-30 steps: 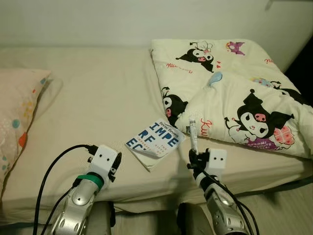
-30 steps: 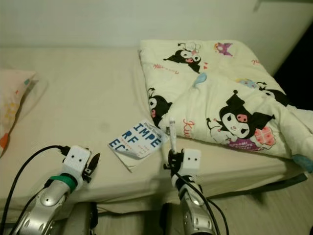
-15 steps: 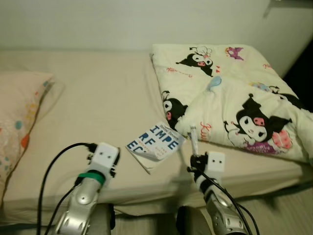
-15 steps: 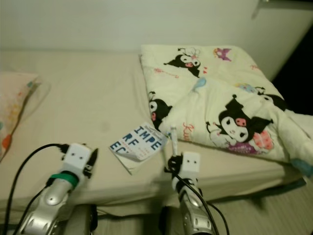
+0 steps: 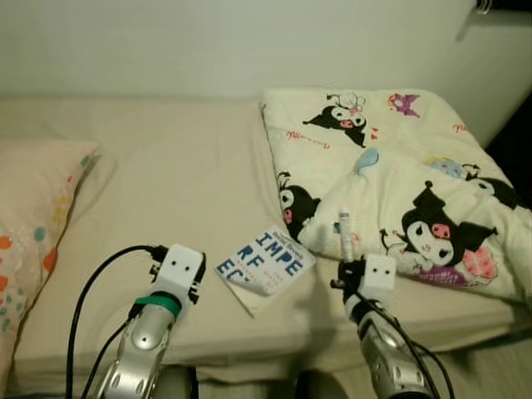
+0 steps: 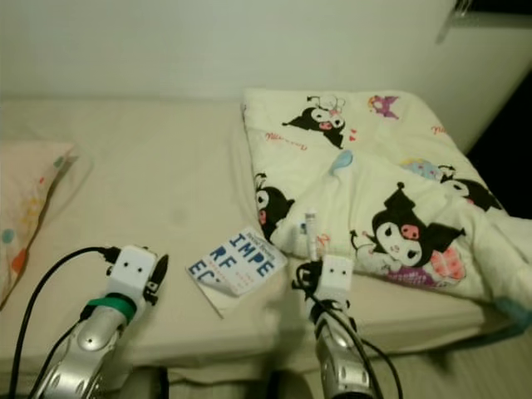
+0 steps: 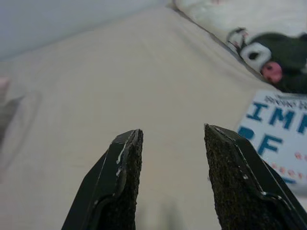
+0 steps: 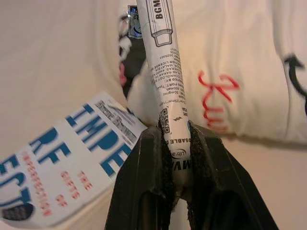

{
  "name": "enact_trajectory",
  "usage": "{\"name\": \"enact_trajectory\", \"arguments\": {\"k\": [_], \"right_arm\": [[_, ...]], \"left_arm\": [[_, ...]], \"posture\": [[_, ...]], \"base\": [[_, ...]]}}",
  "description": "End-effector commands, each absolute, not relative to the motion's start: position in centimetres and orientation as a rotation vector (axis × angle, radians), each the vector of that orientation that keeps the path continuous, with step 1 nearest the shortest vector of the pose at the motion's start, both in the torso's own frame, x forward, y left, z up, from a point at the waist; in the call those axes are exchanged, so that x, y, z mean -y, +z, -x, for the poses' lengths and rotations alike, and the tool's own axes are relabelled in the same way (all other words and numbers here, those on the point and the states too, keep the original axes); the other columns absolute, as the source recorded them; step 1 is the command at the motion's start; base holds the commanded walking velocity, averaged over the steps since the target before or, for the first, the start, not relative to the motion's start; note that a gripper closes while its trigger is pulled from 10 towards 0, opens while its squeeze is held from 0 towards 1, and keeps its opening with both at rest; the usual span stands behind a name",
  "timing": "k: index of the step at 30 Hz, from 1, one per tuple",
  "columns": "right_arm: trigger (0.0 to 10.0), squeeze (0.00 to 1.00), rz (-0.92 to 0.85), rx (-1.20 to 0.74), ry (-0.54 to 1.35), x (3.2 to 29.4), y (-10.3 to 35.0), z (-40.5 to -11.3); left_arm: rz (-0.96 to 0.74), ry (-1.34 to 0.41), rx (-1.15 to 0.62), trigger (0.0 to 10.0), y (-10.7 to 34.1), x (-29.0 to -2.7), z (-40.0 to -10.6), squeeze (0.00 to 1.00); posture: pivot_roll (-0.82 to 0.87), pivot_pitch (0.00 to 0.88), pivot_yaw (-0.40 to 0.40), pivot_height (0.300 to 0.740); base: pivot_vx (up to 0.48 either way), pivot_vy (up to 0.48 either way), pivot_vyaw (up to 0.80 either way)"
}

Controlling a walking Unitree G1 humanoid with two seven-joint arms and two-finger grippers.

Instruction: Clean up the room

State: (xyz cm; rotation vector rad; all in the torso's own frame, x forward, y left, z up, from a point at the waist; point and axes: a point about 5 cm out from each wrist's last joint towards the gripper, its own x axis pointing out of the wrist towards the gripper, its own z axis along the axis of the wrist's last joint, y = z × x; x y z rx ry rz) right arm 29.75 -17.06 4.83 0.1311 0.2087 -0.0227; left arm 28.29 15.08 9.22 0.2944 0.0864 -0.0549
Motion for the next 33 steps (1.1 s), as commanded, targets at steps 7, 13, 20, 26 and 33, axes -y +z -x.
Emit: {"name": "enact_trajectory", "arguments": {"k": [7,13,20,26,33], "right_arm": [[10.0,0.0,-0.135,-0.222,-0.031,17.3,4.5,-29.0],[10.0,0.0,-0.138,-0.225,-0.029,17.2,4.3,-28.8],[10.0,0.0,-0.142,-0.263,-0.055,17.5,3.9,-28.4],[10.0,0.0,-0.123,-0.274,-0.038,17.3,3.8,-28.3],[10.0,0.0,-0.1,-0.299,-0.023,17.2,3.6,-28.2]], "left_arm": [[-0.316,-0.091,-0.107,10.0,8.7,-14.2,-28.4,0.0],[-0.291,-0.088,-0.117,10.0,8.6,-14.1,-28.4,0.0],[-0.284,-0.08,-0.132,10.0,8.3,-14.3,-27.9,0.0],[-0.272,-0.07,-0.135,10.0,8.3,-14.3,-27.9,0.0],[-0.27,-0.051,-0.15,10.0,8.1,-14.5,-27.9,0.0]], "posture": [[0.12,0.0,-0.017,0.698],[0.12,0.0,-0.018,0.713],[0.12,0.0,-0.023,0.738],[0.12,0.0,-0.026,0.74],[0.12,0.0,-0.031,0.74]], "base": [[0.0,0.0,0.0],[0.0,0.0,0.0],[0.0,0.0,0.0],[0.0,0.0,0.0],[0.0,0.0,0.0]]}}
